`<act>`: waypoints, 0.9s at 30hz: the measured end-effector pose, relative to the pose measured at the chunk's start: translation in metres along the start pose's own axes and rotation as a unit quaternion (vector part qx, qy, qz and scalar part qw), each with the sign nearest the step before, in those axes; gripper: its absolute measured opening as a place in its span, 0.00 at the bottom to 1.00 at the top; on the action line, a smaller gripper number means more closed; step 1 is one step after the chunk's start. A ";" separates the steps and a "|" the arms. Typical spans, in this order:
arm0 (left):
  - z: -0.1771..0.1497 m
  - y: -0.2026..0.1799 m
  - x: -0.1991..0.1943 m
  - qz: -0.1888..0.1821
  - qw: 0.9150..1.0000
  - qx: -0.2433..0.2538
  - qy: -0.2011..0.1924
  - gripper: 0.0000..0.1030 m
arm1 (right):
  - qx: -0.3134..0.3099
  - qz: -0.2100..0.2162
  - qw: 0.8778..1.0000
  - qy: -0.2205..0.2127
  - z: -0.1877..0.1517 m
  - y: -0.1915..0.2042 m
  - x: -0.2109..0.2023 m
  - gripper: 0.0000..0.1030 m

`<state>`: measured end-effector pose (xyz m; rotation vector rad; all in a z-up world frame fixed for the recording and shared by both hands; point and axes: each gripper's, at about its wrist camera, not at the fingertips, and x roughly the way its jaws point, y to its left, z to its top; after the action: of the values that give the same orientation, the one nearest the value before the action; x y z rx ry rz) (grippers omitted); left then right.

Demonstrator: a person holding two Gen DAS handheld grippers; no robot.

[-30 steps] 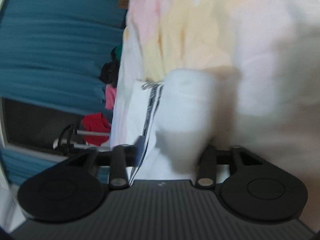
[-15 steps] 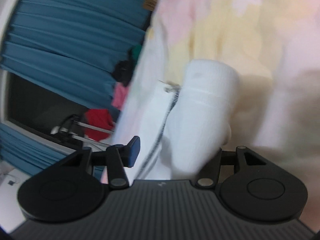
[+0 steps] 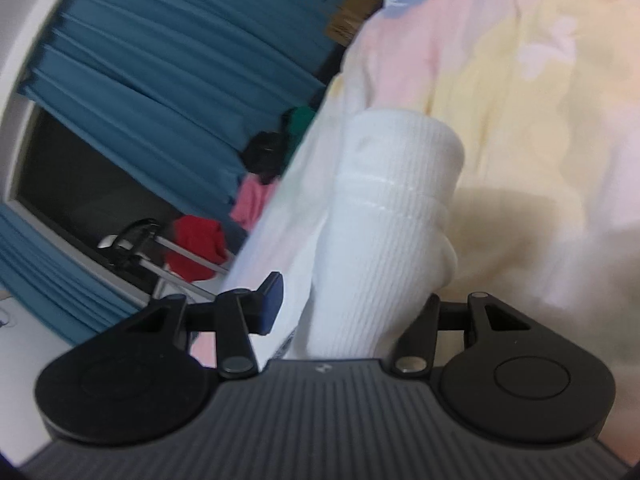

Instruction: Fold clothes

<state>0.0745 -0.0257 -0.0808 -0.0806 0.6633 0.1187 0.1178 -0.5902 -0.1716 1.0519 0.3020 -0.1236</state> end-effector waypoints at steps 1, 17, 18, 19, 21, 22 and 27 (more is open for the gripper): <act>-0.005 -0.004 0.004 0.002 1.000 0.010 0.003 0.84 | -0.001 -0.010 1.000 0.007 0.000 0.000 0.003 0.51; -0.021 -0.014 0.018 -0.016 0.999 0.035 0.015 0.96 | -0.394 -0.131 0.903 -0.111 -0.065 0.164 -0.035 0.22; -0.020 -0.014 0.017 -0.018 0.999 0.034 0.016 0.96 | -0.421 -0.126 0.889 -0.128 -0.076 0.179 -0.040 0.22; -0.019 -0.012 0.017 -0.022 0.999 0.031 0.018 0.96 | -0.448 -0.120 0.874 -0.144 -0.088 0.195 -0.046 0.22; -0.014 -0.005 0.014 -0.033 0.999 0.015 0.020 0.96 | -0.496 -0.107 0.844 -0.171 -0.114 0.223 -0.056 0.22; -0.012 -0.001 0.011 -0.039 0.999 0.006 0.019 0.96 | -0.517 -0.100 0.831 -0.180 -0.129 0.235 -0.061 0.21; 0.005 0.024 -0.010 -0.057 0.997 -0.054 0.000 0.96 | -0.601 -0.063 0.773 -0.193 -0.210 0.280 -0.068 0.20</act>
<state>0.0663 -0.0021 -0.0719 -0.2225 0.6509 0.0458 0.0826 -0.2726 -0.0139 -0.2934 0.0265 -0.2207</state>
